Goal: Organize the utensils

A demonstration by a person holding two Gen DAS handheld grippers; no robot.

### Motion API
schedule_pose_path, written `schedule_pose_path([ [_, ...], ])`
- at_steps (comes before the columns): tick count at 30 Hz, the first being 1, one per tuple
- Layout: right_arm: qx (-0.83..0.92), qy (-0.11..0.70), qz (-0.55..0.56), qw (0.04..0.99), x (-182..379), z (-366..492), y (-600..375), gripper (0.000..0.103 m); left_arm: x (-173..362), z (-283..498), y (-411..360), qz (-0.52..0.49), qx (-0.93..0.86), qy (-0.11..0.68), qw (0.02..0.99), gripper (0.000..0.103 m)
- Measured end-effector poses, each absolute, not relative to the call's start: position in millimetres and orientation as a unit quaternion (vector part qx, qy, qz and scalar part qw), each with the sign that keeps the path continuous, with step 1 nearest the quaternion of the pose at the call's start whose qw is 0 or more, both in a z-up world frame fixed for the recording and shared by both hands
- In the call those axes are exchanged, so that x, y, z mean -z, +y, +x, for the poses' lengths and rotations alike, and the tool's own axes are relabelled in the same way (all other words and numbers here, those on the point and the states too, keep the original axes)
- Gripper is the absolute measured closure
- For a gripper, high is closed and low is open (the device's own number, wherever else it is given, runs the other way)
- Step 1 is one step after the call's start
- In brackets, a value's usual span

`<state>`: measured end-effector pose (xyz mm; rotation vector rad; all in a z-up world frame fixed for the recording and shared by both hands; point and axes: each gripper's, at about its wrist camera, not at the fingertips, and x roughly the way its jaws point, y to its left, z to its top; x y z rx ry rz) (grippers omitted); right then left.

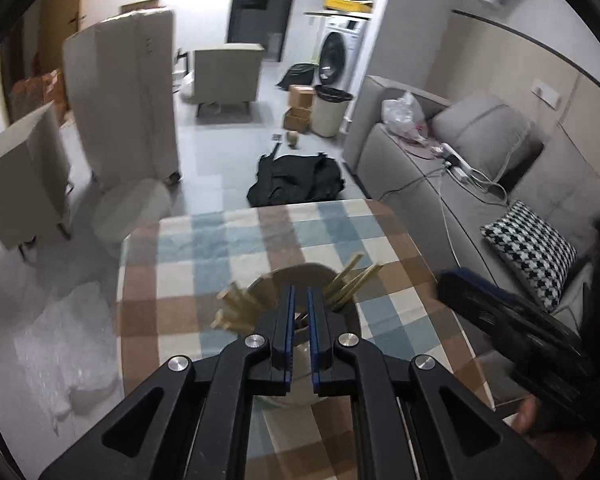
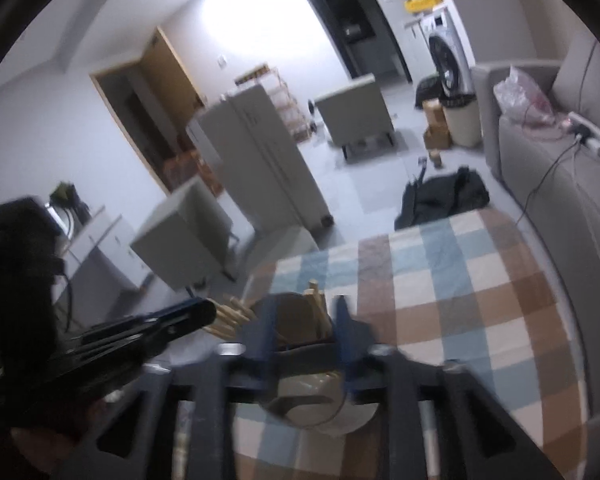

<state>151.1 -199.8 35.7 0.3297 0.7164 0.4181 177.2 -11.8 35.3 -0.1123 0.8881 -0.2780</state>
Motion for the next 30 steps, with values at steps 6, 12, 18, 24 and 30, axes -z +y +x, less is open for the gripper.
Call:
schedule_pose_path([
  [6, -0.179, 0.33, 0.171, 0.911, -52.9, 108.9, -216.9, 0.052, -47.2, 142.8, 4.5, -0.077, 0.105, 0.422, 0.897, 0.064],
  [12, -0.185, 0.301, 0.147, 0.924, -68.5, 67.9, -219.7, 0.035, -70.5, 94.9, 8.6, -0.064, 0.061, 0.371, 0.924, 0.036],
  [18, -0.202, 0.249, 0.125, 0.939, -90.9, 29.9, -208.4, 0.017, -81.4, 66.0, 9.3, -0.044, 0.03, 0.33, 0.943, 0.021],
  [24, -0.203, 0.215, 0.098, 0.95, -104.4, 1.1, -197.5, 0.002, -85.8, 47.5, 17.5, -0.058, -0.001, 0.308, 0.95, 0.011],
  [30, -0.198, 0.197, 0.079, 0.957, -102.2, -17.4, -195.7, 0.0, -85.7, 31.2, 20.6, -0.048, -0.009, 0.286, 0.957, 0.005],
])
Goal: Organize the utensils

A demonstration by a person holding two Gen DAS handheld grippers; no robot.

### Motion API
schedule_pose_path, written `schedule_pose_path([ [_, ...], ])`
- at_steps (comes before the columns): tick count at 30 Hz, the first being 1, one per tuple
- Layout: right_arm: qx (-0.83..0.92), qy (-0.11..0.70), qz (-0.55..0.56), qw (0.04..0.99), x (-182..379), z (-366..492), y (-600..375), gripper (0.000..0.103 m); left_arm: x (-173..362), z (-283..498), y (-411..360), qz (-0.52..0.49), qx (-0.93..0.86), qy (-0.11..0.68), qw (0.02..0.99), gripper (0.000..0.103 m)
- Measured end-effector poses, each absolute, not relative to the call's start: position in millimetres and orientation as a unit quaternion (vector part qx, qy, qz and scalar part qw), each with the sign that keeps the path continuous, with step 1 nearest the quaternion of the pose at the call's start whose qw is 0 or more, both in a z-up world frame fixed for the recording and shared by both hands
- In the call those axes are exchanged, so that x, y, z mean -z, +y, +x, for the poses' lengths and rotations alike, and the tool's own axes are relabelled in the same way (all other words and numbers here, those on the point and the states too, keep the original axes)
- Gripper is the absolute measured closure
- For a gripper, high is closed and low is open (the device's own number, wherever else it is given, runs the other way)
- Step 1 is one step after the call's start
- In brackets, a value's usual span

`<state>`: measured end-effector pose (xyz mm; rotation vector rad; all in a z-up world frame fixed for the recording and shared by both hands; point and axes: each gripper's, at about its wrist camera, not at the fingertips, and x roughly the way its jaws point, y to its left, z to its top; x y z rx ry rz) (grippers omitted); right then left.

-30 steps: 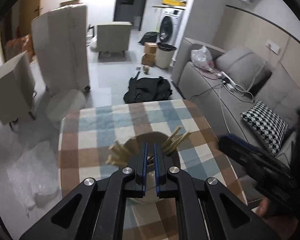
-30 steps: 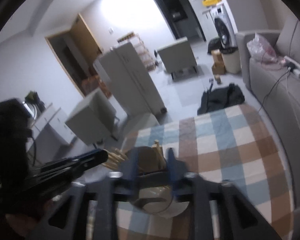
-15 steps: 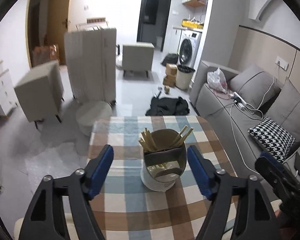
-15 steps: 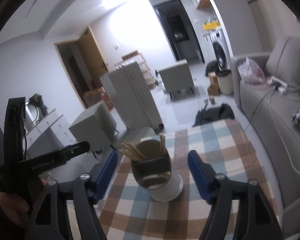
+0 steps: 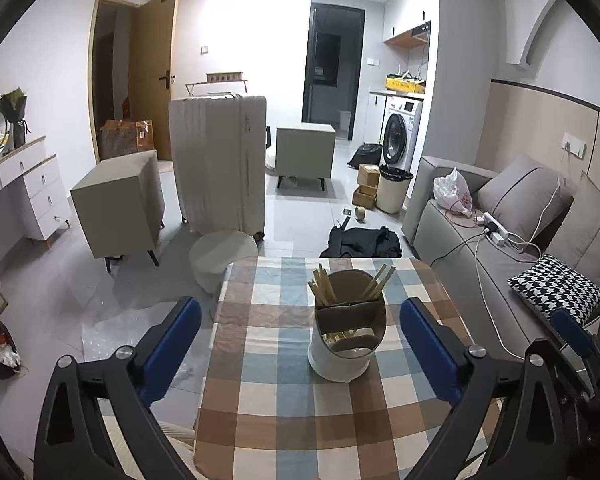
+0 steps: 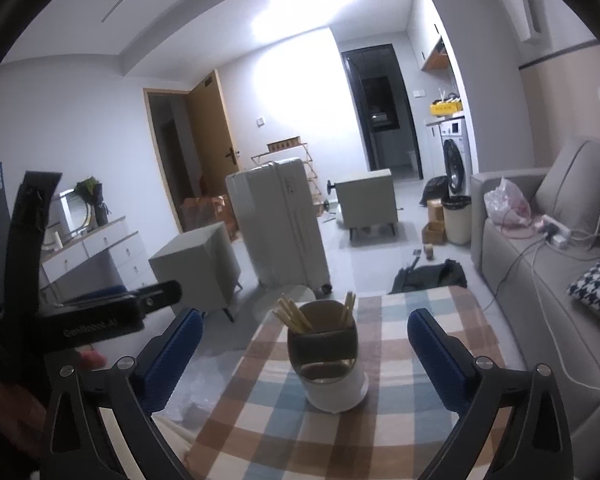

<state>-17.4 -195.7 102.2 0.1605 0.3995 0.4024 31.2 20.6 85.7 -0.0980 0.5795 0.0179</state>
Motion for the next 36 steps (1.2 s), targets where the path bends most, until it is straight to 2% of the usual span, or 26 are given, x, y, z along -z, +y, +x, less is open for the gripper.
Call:
schedule_pose_path([
  [36, -0.187, 0.196, 0.084, 0.959, -93.9, -34.4, -200.9, 0.0, -78.5, 7.9, 12.6, -0.04, 0.004, 0.282, 0.959, 0.005],
])
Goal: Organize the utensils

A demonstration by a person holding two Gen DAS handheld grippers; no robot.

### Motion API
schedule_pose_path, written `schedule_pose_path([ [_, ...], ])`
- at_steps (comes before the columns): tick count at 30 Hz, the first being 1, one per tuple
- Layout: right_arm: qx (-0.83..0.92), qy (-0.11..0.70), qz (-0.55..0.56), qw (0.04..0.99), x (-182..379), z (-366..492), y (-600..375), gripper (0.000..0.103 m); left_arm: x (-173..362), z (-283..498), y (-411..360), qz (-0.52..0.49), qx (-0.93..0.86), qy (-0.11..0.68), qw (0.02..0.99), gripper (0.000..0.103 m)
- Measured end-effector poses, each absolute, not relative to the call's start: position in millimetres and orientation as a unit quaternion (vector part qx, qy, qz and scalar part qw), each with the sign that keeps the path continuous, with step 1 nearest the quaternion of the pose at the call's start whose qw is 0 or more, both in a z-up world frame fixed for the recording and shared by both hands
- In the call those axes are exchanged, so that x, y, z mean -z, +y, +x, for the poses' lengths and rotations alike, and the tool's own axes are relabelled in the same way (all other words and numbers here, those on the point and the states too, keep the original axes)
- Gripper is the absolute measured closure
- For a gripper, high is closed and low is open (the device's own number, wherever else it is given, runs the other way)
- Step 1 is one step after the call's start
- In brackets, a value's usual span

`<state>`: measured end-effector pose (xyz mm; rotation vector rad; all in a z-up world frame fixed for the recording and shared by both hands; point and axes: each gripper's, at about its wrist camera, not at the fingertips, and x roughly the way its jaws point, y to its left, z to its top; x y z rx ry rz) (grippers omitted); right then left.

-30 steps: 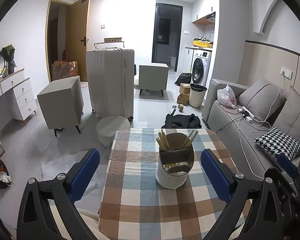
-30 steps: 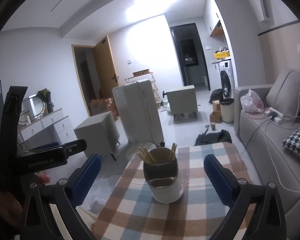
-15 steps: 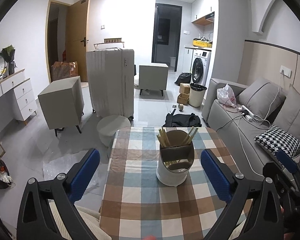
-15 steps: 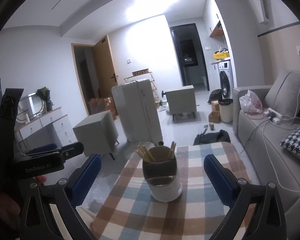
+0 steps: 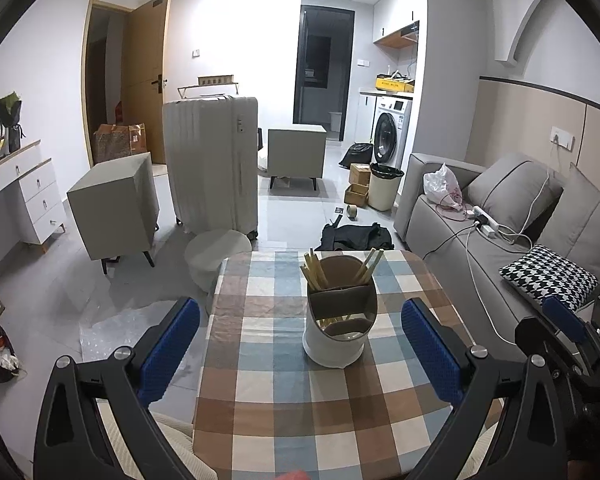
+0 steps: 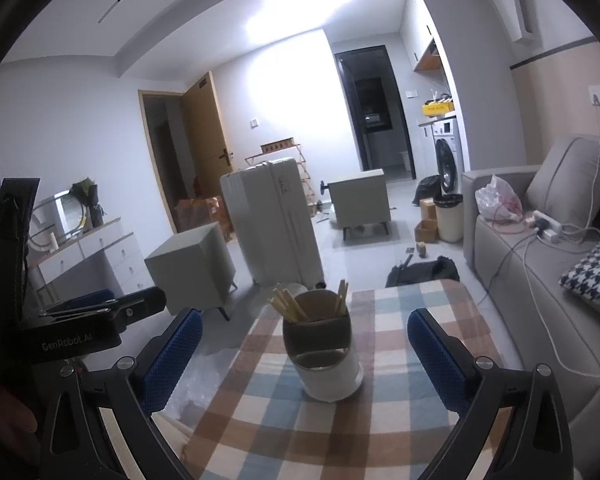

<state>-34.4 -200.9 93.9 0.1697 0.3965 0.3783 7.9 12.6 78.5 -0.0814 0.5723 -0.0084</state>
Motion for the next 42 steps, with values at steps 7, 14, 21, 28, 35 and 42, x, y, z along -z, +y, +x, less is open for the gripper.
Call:
schedule_pose_path([
  [7, -0.185, 0.198, 0.087, 0.959, -93.8, -34.3, -202.4, 0.0, -78.3, 8.1, 10.6, -0.035, 0.004, 0.28, 0.959, 0.005],
  [14, -0.182, 0.197, 0.09, 0.959, -93.3, -36.3, -203.8, 0.0, -78.5, 6.5, 9.9, -0.036, 0.0, 0.277, 0.96, 0.005],
  [21, -0.179, 0.197, 0.094, 0.959, -92.7, -38.3, -205.1, 0.0, -79.2, 5.0, 9.8, -0.037, -0.003, 0.275, 0.961, 0.005],
  [28, -0.18, 0.202, 0.097, 0.958, -93.1, -38.0, -204.8, 0.0, -79.0, 4.1, 9.4, -0.037, -0.002, 0.277, 0.96, 0.005],
  [35, -0.176, 0.203, 0.101, 0.958, -92.4, -38.5, -205.4, 0.0, -77.4, 4.4, 10.3, -0.041, -0.004, 0.276, 0.96, 0.005],
  [42, -0.176, 0.204, 0.1, 0.958, -92.7, -38.2, -205.8, 0.0, -75.5, 5.4, 10.9, -0.041, 0.001, 0.281, 0.959, 0.005],
])
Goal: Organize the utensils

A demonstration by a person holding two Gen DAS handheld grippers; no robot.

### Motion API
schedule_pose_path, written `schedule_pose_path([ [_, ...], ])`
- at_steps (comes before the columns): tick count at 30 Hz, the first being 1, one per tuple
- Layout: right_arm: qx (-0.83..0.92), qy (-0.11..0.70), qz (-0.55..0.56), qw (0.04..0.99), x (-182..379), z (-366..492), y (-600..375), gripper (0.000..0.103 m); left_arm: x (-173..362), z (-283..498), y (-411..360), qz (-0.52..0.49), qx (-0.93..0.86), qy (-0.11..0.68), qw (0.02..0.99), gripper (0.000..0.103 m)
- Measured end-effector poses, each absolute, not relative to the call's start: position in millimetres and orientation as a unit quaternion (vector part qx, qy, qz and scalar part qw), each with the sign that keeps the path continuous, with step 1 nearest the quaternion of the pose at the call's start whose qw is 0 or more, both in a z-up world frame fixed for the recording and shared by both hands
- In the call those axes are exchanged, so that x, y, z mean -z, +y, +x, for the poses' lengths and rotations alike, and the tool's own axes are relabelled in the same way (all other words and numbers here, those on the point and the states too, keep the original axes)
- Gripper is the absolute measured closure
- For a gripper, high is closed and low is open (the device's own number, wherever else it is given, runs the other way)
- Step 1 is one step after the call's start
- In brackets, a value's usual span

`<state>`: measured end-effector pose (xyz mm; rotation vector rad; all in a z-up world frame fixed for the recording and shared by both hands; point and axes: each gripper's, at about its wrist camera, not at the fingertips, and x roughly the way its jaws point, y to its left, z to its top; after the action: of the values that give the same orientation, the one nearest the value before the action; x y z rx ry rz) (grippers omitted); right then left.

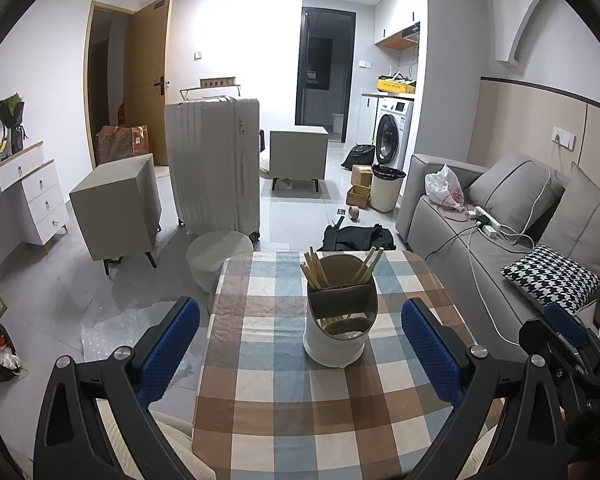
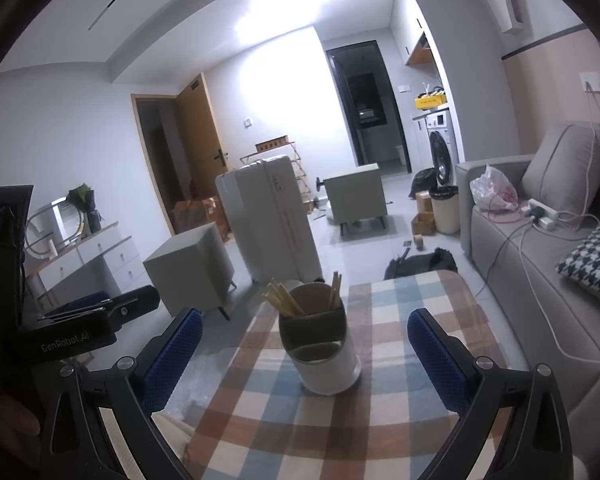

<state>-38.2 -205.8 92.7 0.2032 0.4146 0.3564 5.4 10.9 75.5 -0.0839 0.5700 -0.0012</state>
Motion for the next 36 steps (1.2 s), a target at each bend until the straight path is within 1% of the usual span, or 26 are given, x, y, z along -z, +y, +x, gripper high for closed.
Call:
schedule_pose_path([
  [22, -0.173, 0.208, 0.102, 0.957, -91.1, -35.5, -203.9, 0.0, -72.1, 7.4, 12.5, -0.044, -0.008, 0.276, 0.96, 0.004],
  [36, -0.172, 0.213, 0.101, 0.956, -80.3, -34.4, -203.6, 0.0, -69.4, 8.4, 10.8, -0.042, -0.008, 0.277, 0.96, 0.004],
])
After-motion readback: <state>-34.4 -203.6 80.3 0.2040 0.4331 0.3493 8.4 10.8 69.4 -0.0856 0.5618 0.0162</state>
